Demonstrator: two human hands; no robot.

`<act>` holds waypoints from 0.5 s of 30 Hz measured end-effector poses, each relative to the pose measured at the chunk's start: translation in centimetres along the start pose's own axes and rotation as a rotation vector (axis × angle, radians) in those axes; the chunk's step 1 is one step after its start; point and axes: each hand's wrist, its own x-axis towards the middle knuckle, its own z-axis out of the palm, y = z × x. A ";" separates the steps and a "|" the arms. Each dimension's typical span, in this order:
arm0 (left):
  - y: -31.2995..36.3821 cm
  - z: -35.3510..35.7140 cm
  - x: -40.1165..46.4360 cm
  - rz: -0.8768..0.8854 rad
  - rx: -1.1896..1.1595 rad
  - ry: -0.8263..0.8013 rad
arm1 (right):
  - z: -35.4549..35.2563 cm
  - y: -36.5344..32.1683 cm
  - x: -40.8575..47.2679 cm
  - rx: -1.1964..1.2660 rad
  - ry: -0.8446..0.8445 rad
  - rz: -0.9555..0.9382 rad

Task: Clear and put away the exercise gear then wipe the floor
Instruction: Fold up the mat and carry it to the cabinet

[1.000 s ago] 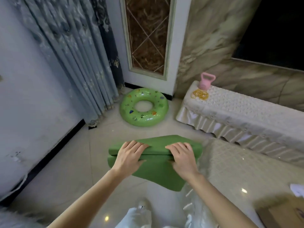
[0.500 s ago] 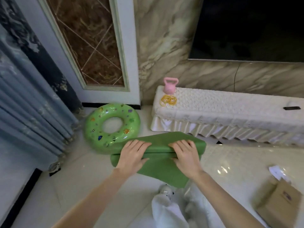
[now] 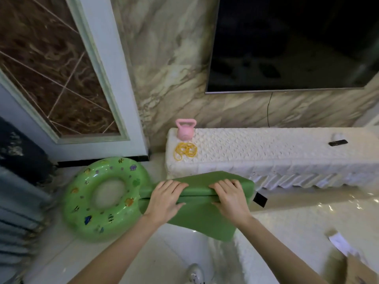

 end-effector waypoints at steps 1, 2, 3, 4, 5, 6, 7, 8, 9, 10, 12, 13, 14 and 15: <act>-0.4 0.4 1.5 0.000 -0.012 0.012 | 0.2 0.9 0.9 -0.007 0.004 0.013; -0.8 0.8 2.8 0.003 -0.022 0.025 | 0.4 1.8 1.8 -0.013 0.009 0.025; -1.2 1.2 4.1 0.012 -0.027 0.038 | 0.6 2.6 2.5 -0.020 0.013 0.037; -1.6 1.6 5.3 0.026 -0.028 0.047 | 0.8 3.5 3.3 -0.026 0.016 0.051; -2.1 1.8 6.7 0.039 -0.027 0.049 | 1.1 4.3 4.1 -0.032 0.017 0.067; -2.6 2.1 8.1 0.049 -0.027 0.043 | 1.3 5.2 5.0 -0.036 0.017 0.085; -3.1 2.5 9.5 0.059 -0.026 0.034 | 1.6 6.1 5.8 -0.040 0.016 0.103; -3.7 2.9 10.9 0.070 -0.023 0.024 | 1.9 6.9 6.7 -0.047 0.014 0.120; -4.3 3.4 12.3 0.084 -0.018 0.015 | 2.2 7.7 7.5 -0.056 0.013 0.134; -4.9 3.9 13.8 0.100 -0.014 0.002 | 2.6 8.6 8.3 -0.066 0.010 0.146; -6.3 5.1 16.9 0.122 -0.015 -0.031 | 3.6 10.4 9.9 -0.083 -0.001 0.163; -6.9 5.7 18.4 0.121 -0.019 -0.055 | 4.2 11.4 10.8 -0.091 -0.002 0.175; -7.6 6.3 19.9 0.115 -0.025 -0.082 | 4.8 12.3 11.7 -0.100 0.003 0.189; -8.4 6.9 21.4 0.111 -0.035 -0.108 | 5.4 13.2 12.8 -0.109 0.012 0.204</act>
